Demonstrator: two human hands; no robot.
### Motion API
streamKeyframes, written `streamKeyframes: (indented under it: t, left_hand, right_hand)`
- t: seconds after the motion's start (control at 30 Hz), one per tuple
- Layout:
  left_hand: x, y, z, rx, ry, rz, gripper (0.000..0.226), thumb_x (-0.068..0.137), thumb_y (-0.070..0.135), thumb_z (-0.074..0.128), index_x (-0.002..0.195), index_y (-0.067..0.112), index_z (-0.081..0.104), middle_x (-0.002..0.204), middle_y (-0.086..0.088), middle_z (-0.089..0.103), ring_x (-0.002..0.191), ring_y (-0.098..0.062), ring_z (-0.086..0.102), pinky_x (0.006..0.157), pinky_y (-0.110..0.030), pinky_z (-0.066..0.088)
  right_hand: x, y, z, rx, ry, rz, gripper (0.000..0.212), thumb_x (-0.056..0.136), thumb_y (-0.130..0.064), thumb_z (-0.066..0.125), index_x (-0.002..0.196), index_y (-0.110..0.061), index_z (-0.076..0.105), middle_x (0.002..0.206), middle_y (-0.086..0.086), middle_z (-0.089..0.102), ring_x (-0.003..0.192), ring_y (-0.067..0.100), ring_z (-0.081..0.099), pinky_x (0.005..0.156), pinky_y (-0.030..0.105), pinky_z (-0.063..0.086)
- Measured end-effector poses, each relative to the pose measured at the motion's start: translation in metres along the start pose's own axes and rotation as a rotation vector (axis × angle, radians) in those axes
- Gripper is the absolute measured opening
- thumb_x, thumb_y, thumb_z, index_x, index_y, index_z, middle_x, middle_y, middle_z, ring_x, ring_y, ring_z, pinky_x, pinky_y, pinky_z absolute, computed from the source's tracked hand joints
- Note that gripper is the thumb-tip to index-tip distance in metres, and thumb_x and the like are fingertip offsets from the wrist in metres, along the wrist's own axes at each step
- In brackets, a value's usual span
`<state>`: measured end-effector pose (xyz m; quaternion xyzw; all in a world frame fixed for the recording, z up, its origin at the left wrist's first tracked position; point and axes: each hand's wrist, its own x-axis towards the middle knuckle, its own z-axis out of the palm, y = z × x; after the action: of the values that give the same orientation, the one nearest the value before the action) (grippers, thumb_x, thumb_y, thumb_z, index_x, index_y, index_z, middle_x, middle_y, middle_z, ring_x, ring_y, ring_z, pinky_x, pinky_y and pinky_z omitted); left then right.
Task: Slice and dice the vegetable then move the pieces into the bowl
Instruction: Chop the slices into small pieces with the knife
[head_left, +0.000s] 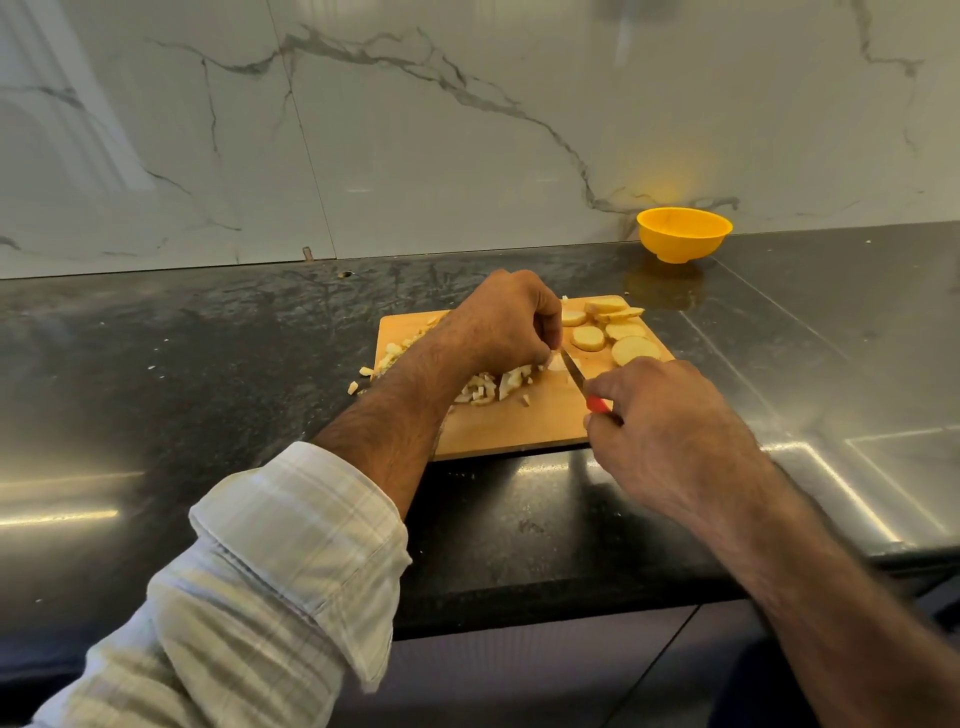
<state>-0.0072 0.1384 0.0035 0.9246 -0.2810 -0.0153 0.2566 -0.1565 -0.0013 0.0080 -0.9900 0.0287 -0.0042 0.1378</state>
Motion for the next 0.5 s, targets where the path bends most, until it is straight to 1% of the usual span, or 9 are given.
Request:
streamKeyframes:
  t: [0.07, 0.1, 0.2, 0.27, 0.37, 0.43, 0.5]
  left_hand:
    - [0.000, 0.000, 0.001, 0.010, -0.017, -0.010, 0.016, 0.085, 0.006, 0.085, 0.088, 0.020, 0.079, 0.088, 0.006, 0.075, 0.084, -0.010, 0.072, 0.083, -0.033, 0.065]
    - [0.000, 0.000, 0.002, 0.016, -0.024, -0.012, 0.016, 0.085, 0.007, 0.086, 0.086, 0.021, 0.079, 0.086, 0.006, 0.075, 0.084, -0.009, 0.072, 0.083, -0.033, 0.065]
    - [0.000, 0.000, 0.003, 0.018, -0.016, -0.014, 0.018, 0.083, 0.006, 0.086, 0.082, 0.021, 0.078, 0.082, 0.008, 0.075, 0.080, -0.008, 0.072, 0.080, -0.033, 0.066]
    - [0.000, 0.000, 0.003, 0.020, -0.004, -0.013, 0.019, 0.082, 0.004, 0.086, 0.081, 0.021, 0.078, 0.079, 0.008, 0.074, 0.078, -0.007, 0.073, 0.078, -0.033, 0.066]
    - [0.001, 0.002, 0.004, 0.033, -0.006, 0.003, 0.018, 0.083, 0.004, 0.085, 0.082, 0.021, 0.078, 0.080, 0.007, 0.074, 0.078, -0.009, 0.072, 0.079, -0.031, 0.065]
    - [0.000, 0.002, 0.003, 0.038, -0.008, 0.019, 0.017, 0.084, 0.004, 0.084, 0.084, 0.020, 0.078, 0.082, 0.007, 0.074, 0.080, -0.009, 0.072, 0.079, -0.029, 0.065]
    - [-0.001, 0.001, 0.002, 0.026, -0.012, 0.034, 0.015, 0.085, 0.005, 0.084, 0.087, 0.019, 0.079, 0.085, 0.007, 0.074, 0.081, -0.008, 0.072, 0.080, -0.028, 0.064]
  right_hand:
    - [0.004, -0.003, 0.004, -0.007, 0.004, -0.012, 0.035, 0.102, -0.032, 0.062, 0.136, -0.027, 0.065, 0.127, -0.004, 0.064, 0.110, 0.016, 0.058, 0.092, 0.034, 0.058]
    - [0.007, -0.005, 0.007, -0.016, -0.003, -0.010, 0.034, 0.101, -0.031, 0.062, 0.135, -0.027, 0.065, 0.125, -0.004, 0.064, 0.109, 0.016, 0.058, 0.090, 0.033, 0.057]
    - [0.021, -0.007, 0.017, -0.026, 0.031, -0.013, 0.031, 0.098, -0.032, 0.064, 0.129, -0.027, 0.069, 0.112, -0.005, 0.065, 0.096, 0.013, 0.056, 0.074, 0.026, 0.049]
    - [0.028, -0.009, 0.018, -0.007, 0.036, 0.003, 0.031, 0.097, -0.032, 0.067, 0.128, -0.027, 0.069, 0.104, -0.006, 0.064, 0.091, 0.012, 0.056, 0.069, 0.025, 0.046]
    - [0.027, -0.007, 0.015, -0.012, 0.000, 0.004, 0.032, 0.096, -0.031, 0.068, 0.128, -0.026, 0.069, 0.101, -0.006, 0.061, 0.091, 0.012, 0.055, 0.072, 0.026, 0.048]
    - [0.015, -0.002, 0.013, -0.036, -0.035, -0.005, 0.033, 0.097, -0.031, 0.067, 0.130, -0.028, 0.069, 0.107, -0.006, 0.063, 0.094, 0.012, 0.057, 0.075, 0.026, 0.050]
    - [0.000, 0.006, 0.009, -0.025, -0.025, -0.001, 0.035, 0.098, -0.032, 0.065, 0.133, -0.031, 0.067, 0.113, -0.007, 0.064, 0.099, 0.013, 0.058, 0.077, 0.026, 0.051]
